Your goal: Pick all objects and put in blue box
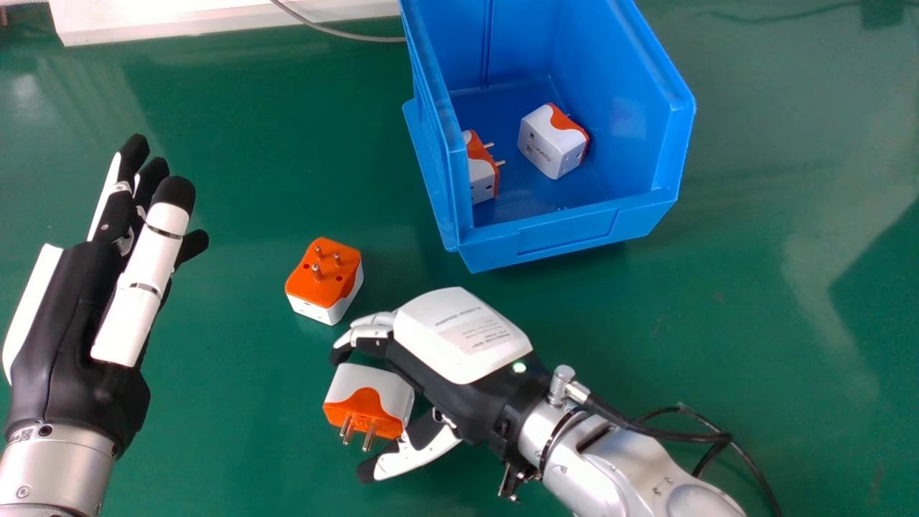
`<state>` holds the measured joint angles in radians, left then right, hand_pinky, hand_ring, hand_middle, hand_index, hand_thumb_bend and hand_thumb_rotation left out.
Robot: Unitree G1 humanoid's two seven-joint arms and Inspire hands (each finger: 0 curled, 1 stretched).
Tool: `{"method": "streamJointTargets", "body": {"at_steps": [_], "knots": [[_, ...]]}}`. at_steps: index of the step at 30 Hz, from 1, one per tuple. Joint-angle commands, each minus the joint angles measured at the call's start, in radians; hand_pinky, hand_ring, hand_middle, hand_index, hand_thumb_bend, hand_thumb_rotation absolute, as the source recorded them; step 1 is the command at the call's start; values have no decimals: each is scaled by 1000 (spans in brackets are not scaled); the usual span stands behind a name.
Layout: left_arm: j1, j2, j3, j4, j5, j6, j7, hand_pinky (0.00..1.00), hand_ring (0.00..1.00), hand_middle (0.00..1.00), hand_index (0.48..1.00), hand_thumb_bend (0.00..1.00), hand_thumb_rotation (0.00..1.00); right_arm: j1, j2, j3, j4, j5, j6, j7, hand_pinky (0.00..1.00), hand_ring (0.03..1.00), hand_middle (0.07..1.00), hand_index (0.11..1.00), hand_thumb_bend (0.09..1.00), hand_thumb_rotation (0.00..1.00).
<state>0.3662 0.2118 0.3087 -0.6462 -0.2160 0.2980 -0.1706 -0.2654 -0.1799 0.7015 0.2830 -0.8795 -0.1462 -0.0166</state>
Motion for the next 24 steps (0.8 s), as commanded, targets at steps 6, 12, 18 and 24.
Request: {"method": "streamJointTargets", "body": {"at_steps": [6, 12, 18, 24], "knots": [[-12, 5, -2, -35, -3, 3, 7, 888, 957, 995, 1000, 501, 800, 2, 14, 42, -10, -5, -30, 6, 606, 750, 791, 731, 544, 332], [-10, 6, 5, -40, -9, 3, 5, 888, 957, 994, 1000, 501, 800, -10, 13, 52, 17, -13, -29, -6, 597, 734, 774, 715, 549, 256], [-11, 7, 14, -46, -19, 6, 2, 889, 957, 995, 1000, 501, 799, -27, 2, 44, 60, -1, -59, -14, 580, 718, 761, 701, 496, 114], [-6, 12, 27, -47, -29, 1, -5, 888, 957, 994, 1000, 499, 799, -29, -3, 23, 73, 28, -73, -2, 576, 711, 757, 691, 381, 23]]}}
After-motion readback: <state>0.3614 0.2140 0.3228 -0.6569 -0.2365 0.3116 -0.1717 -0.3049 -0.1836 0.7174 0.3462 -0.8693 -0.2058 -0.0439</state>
